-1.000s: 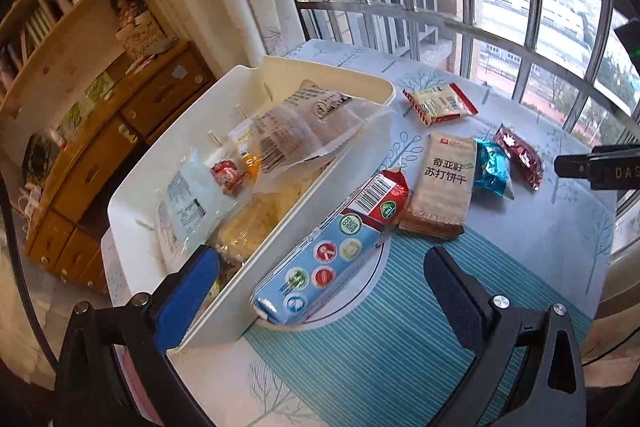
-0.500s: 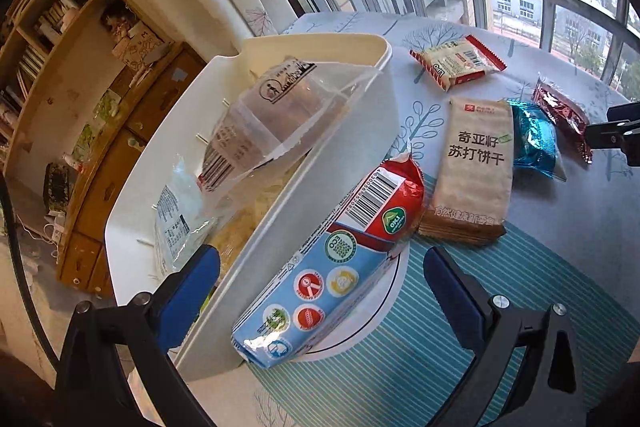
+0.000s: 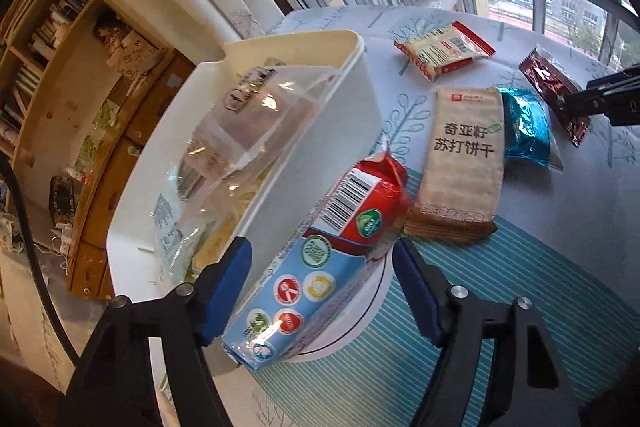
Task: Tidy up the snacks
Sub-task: 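Move the left tool to the red-blue biscuit packet while the right tool grasps the brown chocolate wrapper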
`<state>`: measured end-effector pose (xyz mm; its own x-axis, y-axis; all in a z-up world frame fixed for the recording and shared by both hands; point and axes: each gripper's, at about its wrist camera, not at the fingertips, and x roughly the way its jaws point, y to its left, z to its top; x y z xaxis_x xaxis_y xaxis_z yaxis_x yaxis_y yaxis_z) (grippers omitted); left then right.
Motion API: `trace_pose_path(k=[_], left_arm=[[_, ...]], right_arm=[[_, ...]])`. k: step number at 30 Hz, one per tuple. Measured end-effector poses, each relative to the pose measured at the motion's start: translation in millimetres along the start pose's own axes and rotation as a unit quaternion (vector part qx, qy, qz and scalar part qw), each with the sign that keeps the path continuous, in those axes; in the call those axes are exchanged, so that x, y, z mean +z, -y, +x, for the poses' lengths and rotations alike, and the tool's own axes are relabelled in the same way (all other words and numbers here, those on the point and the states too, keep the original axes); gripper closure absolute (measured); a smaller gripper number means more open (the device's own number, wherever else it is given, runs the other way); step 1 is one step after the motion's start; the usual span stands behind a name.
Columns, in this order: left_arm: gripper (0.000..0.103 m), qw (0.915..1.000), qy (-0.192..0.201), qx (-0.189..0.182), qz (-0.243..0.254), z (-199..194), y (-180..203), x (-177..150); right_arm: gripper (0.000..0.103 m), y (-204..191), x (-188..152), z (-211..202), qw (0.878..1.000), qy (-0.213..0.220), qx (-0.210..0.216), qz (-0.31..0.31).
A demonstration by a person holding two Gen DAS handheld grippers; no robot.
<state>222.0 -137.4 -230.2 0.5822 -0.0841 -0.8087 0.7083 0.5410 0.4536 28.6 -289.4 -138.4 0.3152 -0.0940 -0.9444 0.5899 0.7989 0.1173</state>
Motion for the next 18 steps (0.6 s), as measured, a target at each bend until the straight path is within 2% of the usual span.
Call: trace_pose_path(k=[5, 7, 11, 18], left_arm=[[0.035, 0.9995, -0.024, -0.019, 0.001, 12, 2, 3], [0.035, 0.9994, -0.029, -0.02, 0.0, 16, 2, 5], [0.035, 0.999, -0.036, -0.023, 0.013, 22, 7, 6], [0.033, 0.9986, -0.036, -0.028, 0.028, 27, 10, 5]], right_arm=[[0.064, 0, 2, 1, 1.0, -0.003, 0.006, 0.002], [0.069, 1, 2, 2, 1.0, -0.005, 0.005, 0.004], [0.073, 1, 4, 2, 1.0, -0.009, 0.005, 0.008], [0.074, 2, 8, 3, 1.0, -0.004, 0.0, 0.012]])
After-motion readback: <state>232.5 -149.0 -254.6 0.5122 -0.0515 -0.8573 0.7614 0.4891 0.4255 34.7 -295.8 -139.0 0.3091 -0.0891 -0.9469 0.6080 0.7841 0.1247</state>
